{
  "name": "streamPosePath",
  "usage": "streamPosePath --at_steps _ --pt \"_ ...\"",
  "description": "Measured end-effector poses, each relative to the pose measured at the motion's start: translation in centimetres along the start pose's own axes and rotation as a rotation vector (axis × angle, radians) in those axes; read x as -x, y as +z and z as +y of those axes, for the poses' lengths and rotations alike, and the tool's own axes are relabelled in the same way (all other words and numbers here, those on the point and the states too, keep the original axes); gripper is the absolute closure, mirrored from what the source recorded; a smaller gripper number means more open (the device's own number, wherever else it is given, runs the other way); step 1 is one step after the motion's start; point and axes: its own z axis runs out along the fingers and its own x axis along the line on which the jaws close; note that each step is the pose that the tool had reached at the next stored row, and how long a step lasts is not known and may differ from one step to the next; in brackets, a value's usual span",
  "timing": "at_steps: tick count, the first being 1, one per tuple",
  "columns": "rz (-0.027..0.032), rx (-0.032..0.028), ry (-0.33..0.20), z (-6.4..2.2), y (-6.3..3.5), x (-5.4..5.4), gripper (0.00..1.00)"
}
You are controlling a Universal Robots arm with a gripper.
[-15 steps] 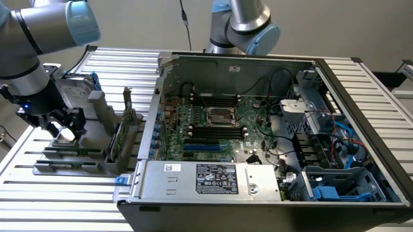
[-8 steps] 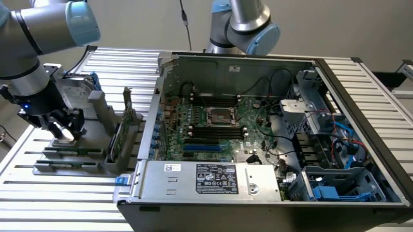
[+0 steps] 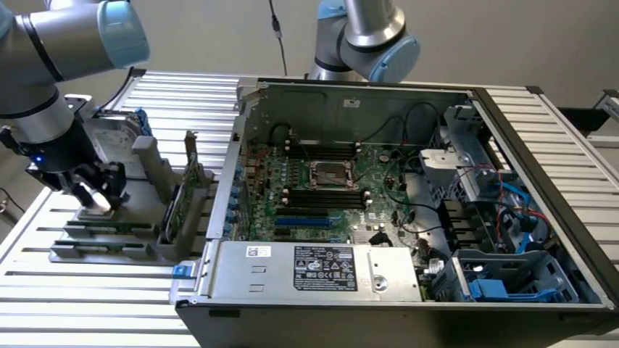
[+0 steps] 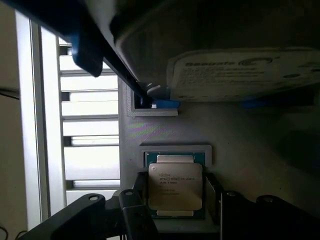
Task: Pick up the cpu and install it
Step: 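Pick up the cpu and move it towards the insertion slot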
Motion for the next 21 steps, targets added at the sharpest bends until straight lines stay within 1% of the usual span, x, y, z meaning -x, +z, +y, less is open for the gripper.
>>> streamPosePath --at_steps 3,5,16,21 --pt "0.0001 0.0011 0.0 0.02 -0.47 0.0 0.45" --pt "0.0 0.0024 0.0 0.04 -1.05 0.0 0.45" --pt "0.0001 0.003 0.0 0.26 -6.04 -0.1 0.45" --pt "0.0001 0.003 0.0 0.51 -8.03 -0.1 0.45"
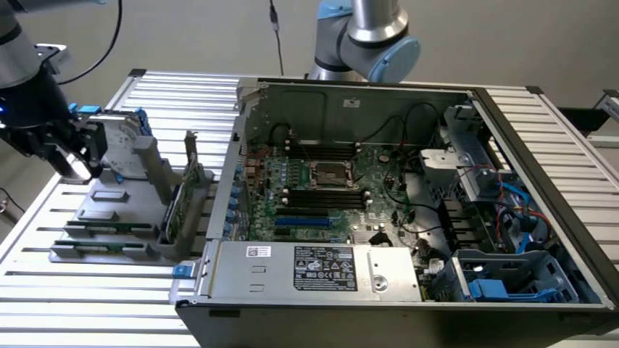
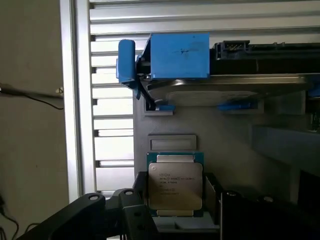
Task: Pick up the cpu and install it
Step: 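Pick up the cpu and move it towards the insertion slot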
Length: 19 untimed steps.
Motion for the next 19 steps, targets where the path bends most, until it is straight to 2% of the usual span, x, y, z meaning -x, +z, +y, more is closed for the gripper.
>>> streamPosePath --at_steps 6,19 --pt "-0.0001 0.0001 0.0 0.53 -2.1 0.7 0.45" --pt "0.0001 0.0 0.0 1.48 -6.41 4.0 0.45"
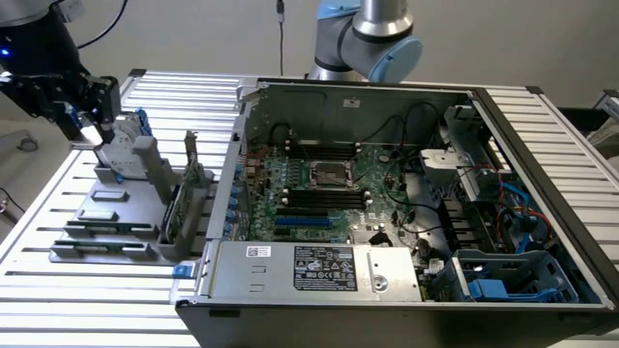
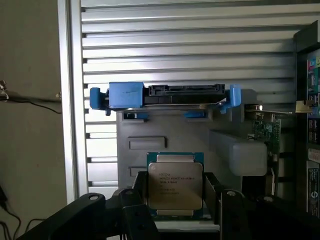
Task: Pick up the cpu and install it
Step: 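Pick up the cpu and move it towards the insertion slot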
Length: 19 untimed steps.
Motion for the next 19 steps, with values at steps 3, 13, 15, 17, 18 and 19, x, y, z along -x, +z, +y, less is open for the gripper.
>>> streamPosePath --at_steps 3,13,15,17,18,19 --pt "-0.0001 0.0001 0.0 0.2 -0.96 0.9 0.45" --pt "-0.0001 0.0003 0.0 0.75 -3.28 4.5 0.45" --pt "-0.0001 0.0004 0.0 0.87 -3.74 5.3 0.45" --pt "0.0 0.0005 0.0 0.97 -4.17 6.1 0.45" --pt "0.0 0.0005 0.0 1.02 -4.37 6.6 0.45" --pt "0.0 0.0005 0.0 1.06 -4.56 7.0 0.45"
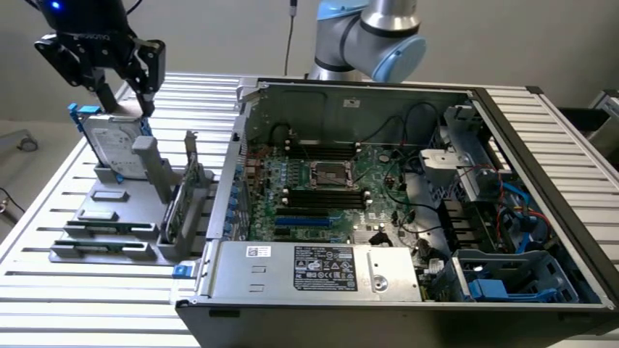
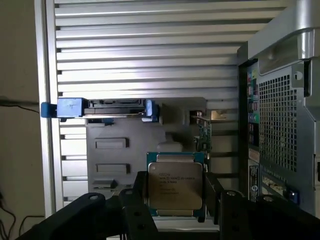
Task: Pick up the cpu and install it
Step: 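Pick up the cpu and move it towards the insertion slot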
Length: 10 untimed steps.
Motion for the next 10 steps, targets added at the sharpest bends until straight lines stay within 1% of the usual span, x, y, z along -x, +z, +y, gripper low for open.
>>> streamPosePath --at_steps 4,10 --pt "0.0004 0.0 0.0 0.16 -0.57 1.8 0.45" --pt "0.0011 0.0 0.0 0.39 -0.72 4.6 0.45"
